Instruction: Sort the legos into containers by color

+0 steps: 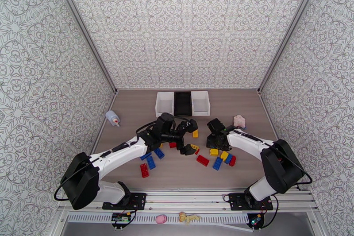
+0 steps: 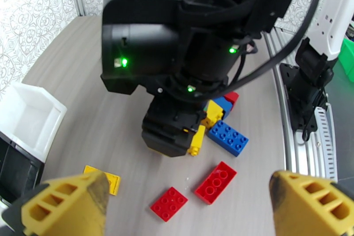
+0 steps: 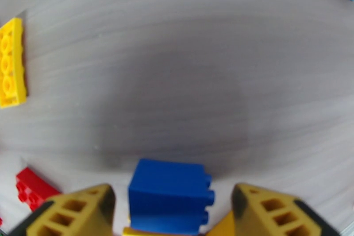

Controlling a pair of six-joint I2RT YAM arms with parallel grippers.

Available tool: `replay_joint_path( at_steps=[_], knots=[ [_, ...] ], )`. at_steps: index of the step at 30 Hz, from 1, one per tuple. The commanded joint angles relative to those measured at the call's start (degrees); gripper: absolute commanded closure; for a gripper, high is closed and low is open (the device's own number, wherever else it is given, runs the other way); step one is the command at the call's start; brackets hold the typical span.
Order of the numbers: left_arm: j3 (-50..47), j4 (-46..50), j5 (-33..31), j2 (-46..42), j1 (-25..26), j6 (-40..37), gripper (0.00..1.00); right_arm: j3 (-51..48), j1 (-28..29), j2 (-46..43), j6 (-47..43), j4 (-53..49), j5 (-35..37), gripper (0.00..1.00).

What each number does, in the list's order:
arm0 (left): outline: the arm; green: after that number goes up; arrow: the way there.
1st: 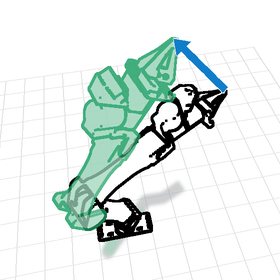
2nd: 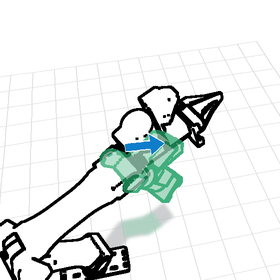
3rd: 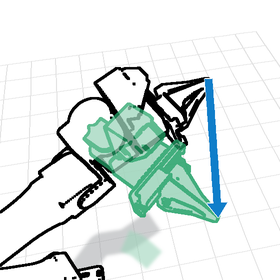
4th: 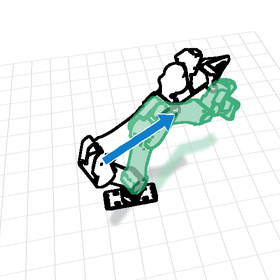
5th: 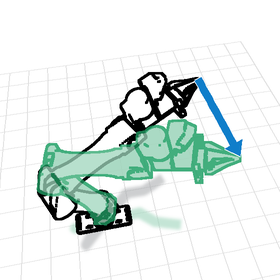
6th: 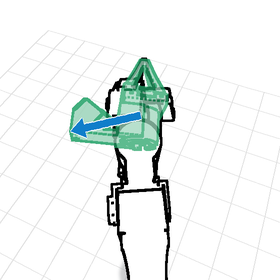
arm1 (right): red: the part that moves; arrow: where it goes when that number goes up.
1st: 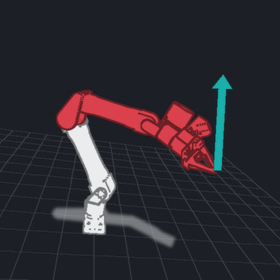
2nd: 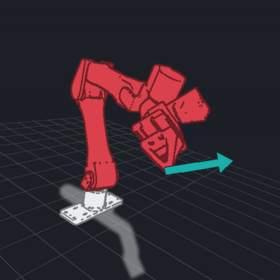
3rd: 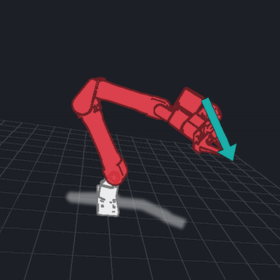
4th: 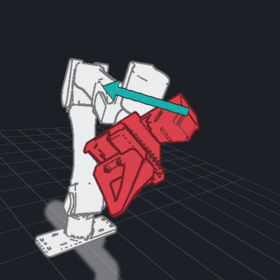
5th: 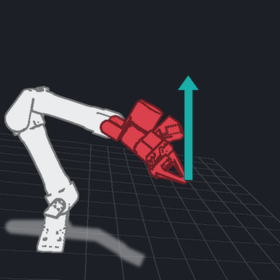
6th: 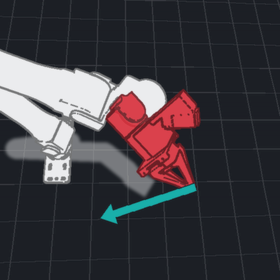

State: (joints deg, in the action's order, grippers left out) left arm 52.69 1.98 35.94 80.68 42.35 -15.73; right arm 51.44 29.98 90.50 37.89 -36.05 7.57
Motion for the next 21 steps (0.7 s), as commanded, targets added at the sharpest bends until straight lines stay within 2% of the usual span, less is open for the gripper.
replay_joint_path(
  at_steps=[1, 7, 12, 21],
  knots=[
    [1.6, 1.5, 0.9, -0.8, 0.6, -1.5, 0.00, 0.7, -0.3, 0.8, 0.2, 1.5, -0.6, 0.35],
    [1.6, 0.4, 0.5, -0.7, 0.5, -0.4, 0.00, 1.0, -0.4, 0.1, -0.2, 1.8, -0.4, 0.53],
    [1.5, -0.5, -0.3, -0.7, 0.5, 0.2, 0.00, 2.0, -0.4, -0.9, -1.2, 0.2, 0.7, 0.60],
    [0.2, -3.3, -3.8, -1.9, 0.5, 2.6, 0.00, 6.3, -0.5, -5.2, -6.1, -0.8, 3.6, 0.62]
  ],
)
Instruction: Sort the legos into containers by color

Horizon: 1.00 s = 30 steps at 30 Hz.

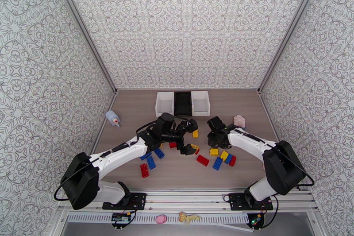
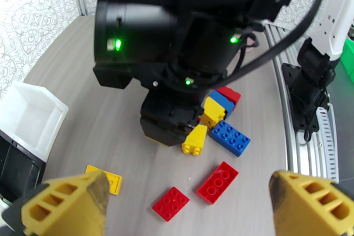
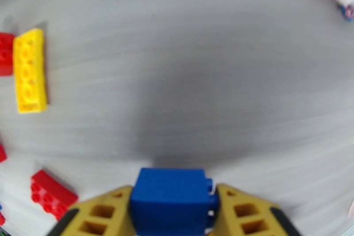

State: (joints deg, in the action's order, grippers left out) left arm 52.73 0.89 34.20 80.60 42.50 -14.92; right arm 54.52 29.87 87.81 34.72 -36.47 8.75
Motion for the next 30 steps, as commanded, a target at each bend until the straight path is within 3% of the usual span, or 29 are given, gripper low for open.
replay_joint_path(
  at_steps=[1, 6, 12, 25, 28, 30],
  knots=[
    [-0.3, -2.8, -2.7, -2.1, 0.4, 2.4, 0.00, 4.2, -0.6, -2.8, -3.8, -0.1, 2.2, 0.62],
    [-2.8, -5.6, -5.4, -4.2, 0.3, 5.1, 0.00, 10.3, -1.2, -1.3, -8.6, 4.3, 1.0, 0.62],
    [-5.9, -6.8, -10.6, -7.8, 0.4, 7.3, 0.00, 20.4, -2.0, 6.4, -14.2, 10.6, 0.2, 0.62],
    [-10.8, -7.2, -18.0, -14.0, 0.9, 9.7, 0.00, 48.0, -6.7, 34.4, -17.3, 12.1, -4.3, 0.61],
    [-11.7, -7.5, -19.6, -14.9, 0.8, 10.2, 0.00, 52.4, -7.3, 37.4, -17.9, 10.3, -4.5, 0.56],
    [-12.1, -7.5, -19.6, -15.7, 0.2, 10.6, 0.00, 52.6, -7.3, 36.6, -19.5, 10.7, -4.8, 0.45]
  ],
)
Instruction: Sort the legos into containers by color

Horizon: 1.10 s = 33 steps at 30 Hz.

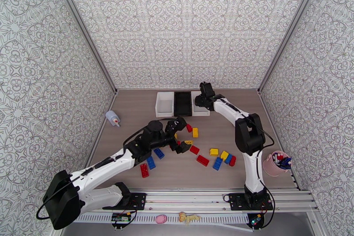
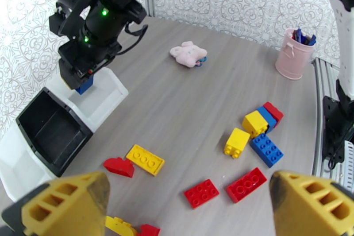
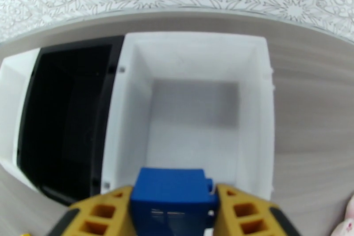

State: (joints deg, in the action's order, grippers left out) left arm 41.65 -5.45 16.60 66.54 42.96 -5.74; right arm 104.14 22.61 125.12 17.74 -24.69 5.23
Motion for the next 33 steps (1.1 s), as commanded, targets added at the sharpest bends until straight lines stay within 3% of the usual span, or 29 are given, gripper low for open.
replay_joint_path(
  at_steps=[1, 3, 9, 12, 16, 22, 25, 33],
  knots=[
    [-1.3, -0.8, -4.0, -1.9, -0.6, 1.6, 0.00, 2.0, 0.0, -2.1, -3.5, -0.1, -1.6, 0.39],
    [-1.1, 0.1, -4.9, -2.4, -1.4, 2.6, 0.00, -1.7, 0.0, -5.6, -5.3, 3.2, -2.0, 0.30],
    [0.9, 2.9, -20.7, -0.5, -1.7, 14.0, 0.00, -19.9, 0.1, -19.6, -10.4, 15.0, -7.5, 0.06],
    [4.0, 9.6, -25.7, 1.4, -2.9, 22.8, 0.00, -28.2, 0.2, -26.7, -13.1, 19.0, -12.1, 0.01],
    [7.1, 20.4, -30.6, 3.7, -6.1, 31.7, 0.00, -36.3, 0.4, -34.4, -14.7, 21.5, -16.2, 0.00],
    [10.5, 34.9, -28.0, 8.1, -12.8, 41.6, 0.00, -40.9, 1.8, -40.6, -23.2, 18.8, -27.6, 0.00],
    [12.6, 40.5, -27.0, 11.2, -13.6, 42.7, 0.00, -41.0, 4.8, -42.1, -30.0, 15.1, -32.7, 0.00],
    [17.9, 49.7, -24.3, 21.8, -14.0, 46.7, 0.00, -38.1, 11.5, -41.5, -37.0, 8.3, -33.5, 0.00]
  ],
)
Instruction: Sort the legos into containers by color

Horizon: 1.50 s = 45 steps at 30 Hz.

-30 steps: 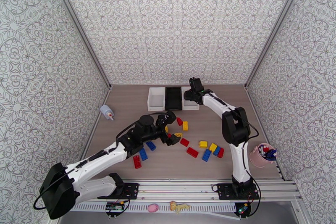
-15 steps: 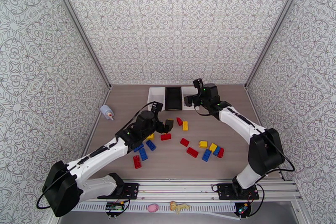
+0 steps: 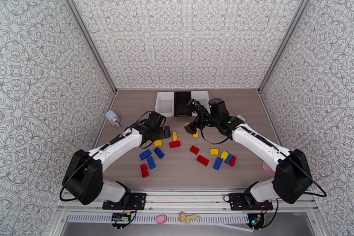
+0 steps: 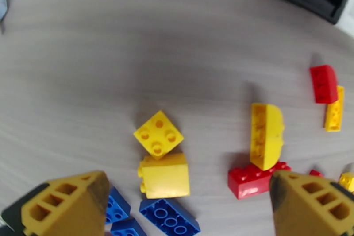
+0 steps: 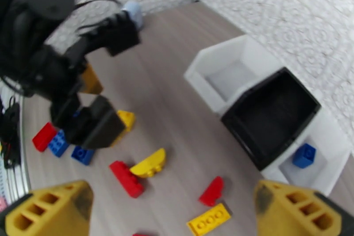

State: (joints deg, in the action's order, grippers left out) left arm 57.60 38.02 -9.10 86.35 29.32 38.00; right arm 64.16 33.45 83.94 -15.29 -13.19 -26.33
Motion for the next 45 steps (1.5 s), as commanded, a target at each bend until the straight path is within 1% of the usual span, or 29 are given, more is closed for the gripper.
replay_joint_path(
  at_steps=[1, 7, 12, 16, 20, 24, 31, 34, 37, 40, 45],
  knots=[
    [2.1, 6.5, 1.2, 2.7, -0.4, 3.6, 0.01, 1.9, 0.8, -0.2, -4.0, -3.2, -1.8, 0.00],
    [1.8, 7.4, 0.8, 5.3, -0.9, 4.8, 0.04, 1.2, 1.0, 0.2, -3.8, -2.8, 0.0, 0.01],
    [1.5, 6.5, 1.7, 6.6, -1.1, 4.6, 0.10, 1.5, 1.1, 0.9, -3.1, -3.0, 0.6, 0.01],
    [1.4, 5.3, 2.3, 8.0, -1.2, 5.5, 0.20, 1.1, 1.1, 0.7, -2.8, -2.6, 0.6, 0.00],
    [1.4, 4.3, 2.9, 9.8, -1.2, 5.9, 0.26, 1.1, 1.1, 0.3, -2.3, -2.9, 0.4, 0.01],
    [1.1, 3.5, 3.2, 11.3, -1.3, 6.4, 0.37, 1.0, 1.2, 0.3, -1.2, -2.7, -0.5, 0.00],
    [1.4, 3.9, 2.5, 11.0, -1.4, 7.0, 0.52, 0.5, 1.3, -0.1, -0.4, -2.1, -0.2, 0.01],
    [1.8, 4.7, 2.1, 10.2, -1.4, 7.1, 0.56, 0.5, 1.3, -0.4, -0.3, -2.1, -0.2, 0.01],
    [2.5, 5.7, 1.3, 9.0, -1.3, 7.1, 0.56, 0.3, 1.3, -0.9, 0.0, -1.8, -0.1, 0.01],
    [3.3, 6.3, -0.1, 7.0, -1.1, 7.2, 0.61, 0.2, 1.3, -1.1, 0.5, -1.4, -0.2, 0.01],
    [6.0, 7.2, -1.9, 4.7, -1.2, 7.1, 0.61, 0.0, 1.3, -1.6, 1.6, 0.0, -0.3, 0.00]
  ],
)
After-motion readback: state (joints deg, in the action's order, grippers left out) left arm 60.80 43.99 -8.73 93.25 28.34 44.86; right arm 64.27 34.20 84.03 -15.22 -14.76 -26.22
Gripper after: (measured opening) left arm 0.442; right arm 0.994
